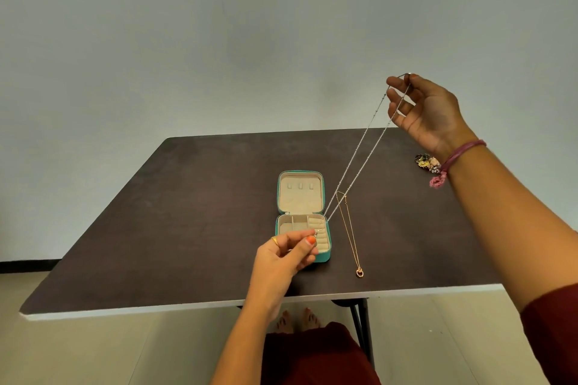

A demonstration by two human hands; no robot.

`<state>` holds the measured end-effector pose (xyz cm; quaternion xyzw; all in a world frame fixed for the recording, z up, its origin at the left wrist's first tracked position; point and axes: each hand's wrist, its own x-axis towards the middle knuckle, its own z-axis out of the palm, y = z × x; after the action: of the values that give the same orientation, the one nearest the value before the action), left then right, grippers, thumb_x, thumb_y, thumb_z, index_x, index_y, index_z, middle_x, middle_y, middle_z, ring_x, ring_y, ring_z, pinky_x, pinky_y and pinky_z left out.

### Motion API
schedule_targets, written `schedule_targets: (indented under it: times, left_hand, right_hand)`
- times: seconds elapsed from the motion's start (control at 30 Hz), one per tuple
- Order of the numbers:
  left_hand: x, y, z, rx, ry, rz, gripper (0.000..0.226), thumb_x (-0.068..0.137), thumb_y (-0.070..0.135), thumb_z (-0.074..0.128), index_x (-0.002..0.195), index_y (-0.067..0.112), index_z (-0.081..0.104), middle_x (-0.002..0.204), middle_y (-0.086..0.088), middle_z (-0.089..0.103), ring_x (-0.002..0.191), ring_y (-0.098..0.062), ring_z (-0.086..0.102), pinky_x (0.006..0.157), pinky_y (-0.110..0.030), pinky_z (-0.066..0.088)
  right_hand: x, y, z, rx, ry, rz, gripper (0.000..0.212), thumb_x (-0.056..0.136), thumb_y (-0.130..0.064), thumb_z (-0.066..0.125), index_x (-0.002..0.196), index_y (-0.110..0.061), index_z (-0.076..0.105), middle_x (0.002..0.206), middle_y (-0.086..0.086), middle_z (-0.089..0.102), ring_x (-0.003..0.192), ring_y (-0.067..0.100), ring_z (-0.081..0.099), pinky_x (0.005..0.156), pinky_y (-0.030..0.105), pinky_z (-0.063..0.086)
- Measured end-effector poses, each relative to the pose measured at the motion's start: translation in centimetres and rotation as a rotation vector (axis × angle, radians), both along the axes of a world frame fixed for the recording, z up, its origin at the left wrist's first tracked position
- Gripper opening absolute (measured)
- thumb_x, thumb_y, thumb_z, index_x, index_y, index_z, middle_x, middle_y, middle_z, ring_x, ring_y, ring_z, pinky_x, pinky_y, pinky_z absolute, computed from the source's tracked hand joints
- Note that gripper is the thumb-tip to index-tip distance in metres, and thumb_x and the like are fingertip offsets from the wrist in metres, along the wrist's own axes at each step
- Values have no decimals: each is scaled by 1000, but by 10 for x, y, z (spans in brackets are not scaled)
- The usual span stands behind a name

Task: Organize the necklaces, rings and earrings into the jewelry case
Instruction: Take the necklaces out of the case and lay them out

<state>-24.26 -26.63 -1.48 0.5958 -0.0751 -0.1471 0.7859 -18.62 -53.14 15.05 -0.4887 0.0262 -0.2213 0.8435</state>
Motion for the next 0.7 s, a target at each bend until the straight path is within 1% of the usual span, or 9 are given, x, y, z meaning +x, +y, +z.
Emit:
schedule_targets:
  times: [0.1, 0.2, 0.3, 0.37, 0.47, 0.57, 0.7]
  left_hand:
    - [-9, -10, 1, -133, 72, -11, 16, 81, 2, 67, 95, 5, 74, 90, -14, 73, 79, -16, 69, 71, -21, 58]
    - [-14, -20, 2, -245, 136, -4, 15, 77, -2, 68, 89, 3, 76, 89, -17, 72, 77, -18, 70, 66, -21, 58]
    - [-18, -29, 1, -282, 163, 8, 18, 77, -6, 67, 87, 5, 77, 90, -16, 73, 78, -19, 71, 64, -21, 57]
    - [-20, -34, 0, -264, 146, 25, 20, 77, -7, 68, 87, 7, 77, 95, -15, 73, 81, -19, 71, 66, -21, 57]
    - [-25, -42, -2, -148, 35, 58, 21, 77, -3, 71, 92, 11, 76, 96, -11, 74, 89, -19, 71, 71, -23, 57]
    - [-32, -49, -6, 22, -137, 92, 21, 79, 3, 73, 94, 16, 75, 88, -3, 75, 86, -16, 72, 76, -24, 57]
    - [-40, -62, -18, 228, -431, 157, 16, 80, 10, 74, 95, 18, 76, 83, 5, 74, 77, -10, 71, 68, -18, 55]
  right_hand:
    - [3, -8, -5, -3, 32, -31, 15, 97, -20, 48, 86, -17, 59, 102, 2, 70, 80, 14, 67, 57, 23, 50]
    - [6, -14, -10, -24, 64, -32, 16, 97, -21, 48, 86, -18, 59, 104, 1, 70, 76, 12, 67, 54, 20, 46]
    - [10, -19, -12, -31, 87, -21, 16, 96, -21, 49, 85, -18, 59, 105, 1, 70, 71, 10, 66, 53, 19, 44]
    - [12, -22, -14, -51, 102, -21, 15, 96, -21, 49, 85, -19, 59, 104, 1, 71, 69, 10, 65, 53, 19, 44]
    - [14, -27, -16, -97, 133, -8, 14, 96, -22, 50, 86, -19, 59, 103, 0, 71, 68, 9, 66, 53, 19, 44]
    - [17, -35, -19, -140, 174, 5, 12, 97, -21, 50, 89, -18, 58, 100, 0, 71, 68, 8, 65, 53, 19, 43]
    - [24, -47, -24, -217, 242, -16, 10, 97, -21, 50, 92, -17, 59, 93, 0, 70, 68, 9, 63, 54, 20, 47]
